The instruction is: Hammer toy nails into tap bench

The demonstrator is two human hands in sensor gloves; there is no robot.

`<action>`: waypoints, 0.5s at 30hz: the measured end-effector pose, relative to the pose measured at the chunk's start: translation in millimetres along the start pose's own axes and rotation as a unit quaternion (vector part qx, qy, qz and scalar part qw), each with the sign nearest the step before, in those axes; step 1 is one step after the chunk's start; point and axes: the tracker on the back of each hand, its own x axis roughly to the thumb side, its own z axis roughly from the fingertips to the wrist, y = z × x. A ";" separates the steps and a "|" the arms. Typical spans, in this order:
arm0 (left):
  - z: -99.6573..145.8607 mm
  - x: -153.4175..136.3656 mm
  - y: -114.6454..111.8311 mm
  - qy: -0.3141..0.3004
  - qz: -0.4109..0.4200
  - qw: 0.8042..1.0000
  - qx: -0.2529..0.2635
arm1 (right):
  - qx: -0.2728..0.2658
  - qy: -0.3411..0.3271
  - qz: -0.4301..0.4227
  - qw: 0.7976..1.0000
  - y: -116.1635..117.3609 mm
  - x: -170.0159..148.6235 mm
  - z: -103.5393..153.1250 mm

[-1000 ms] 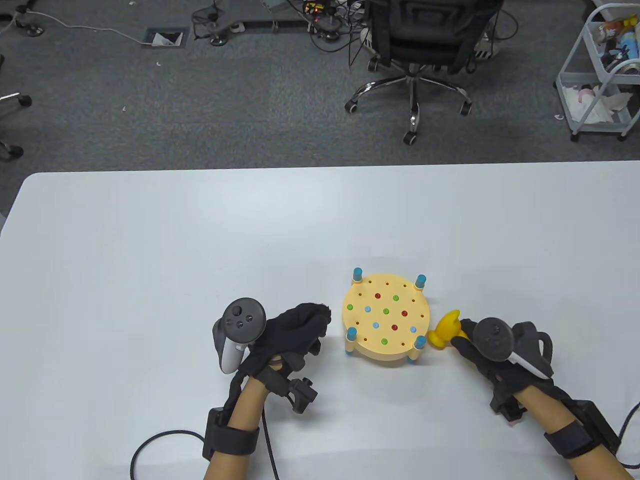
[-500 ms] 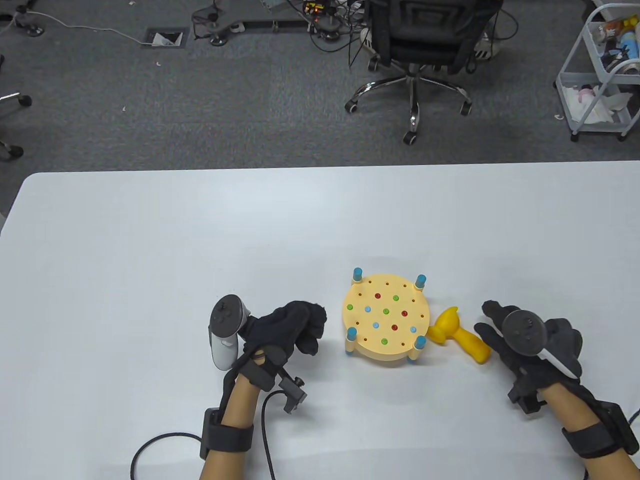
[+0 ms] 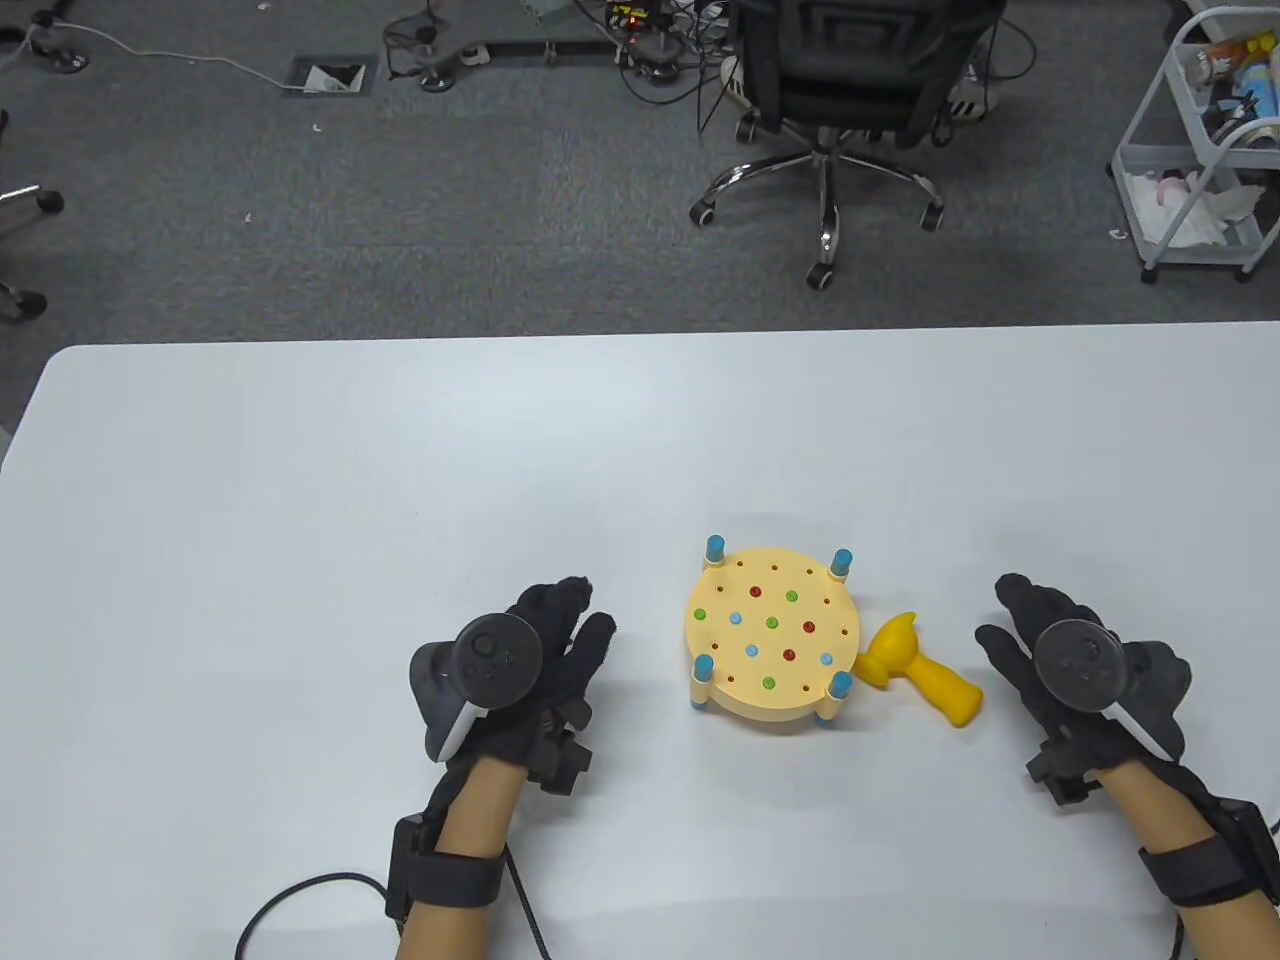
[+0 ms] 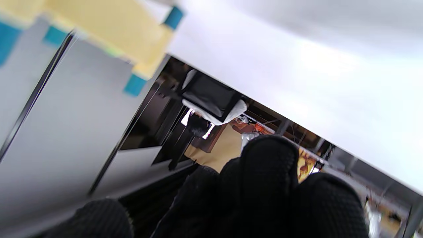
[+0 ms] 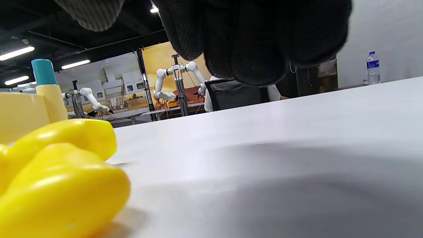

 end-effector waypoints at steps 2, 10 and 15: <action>0.5 1.9 -2.7 0.001 -0.078 0.997 -0.001 | -0.011 0.003 0.015 1.000 -1.5 -0.7 0.6; 1.3 3.0 -4.9 0.003 -0.130 0.991 0.008 | -0.011 -0.002 0.027 1.000 1.4 1.9 1.3; 1.4 8.2 -12.7 -0.013 -0.170 0.985 -0.024 | -0.003 -0.011 0.028 1.000 3.6 4.5 1.5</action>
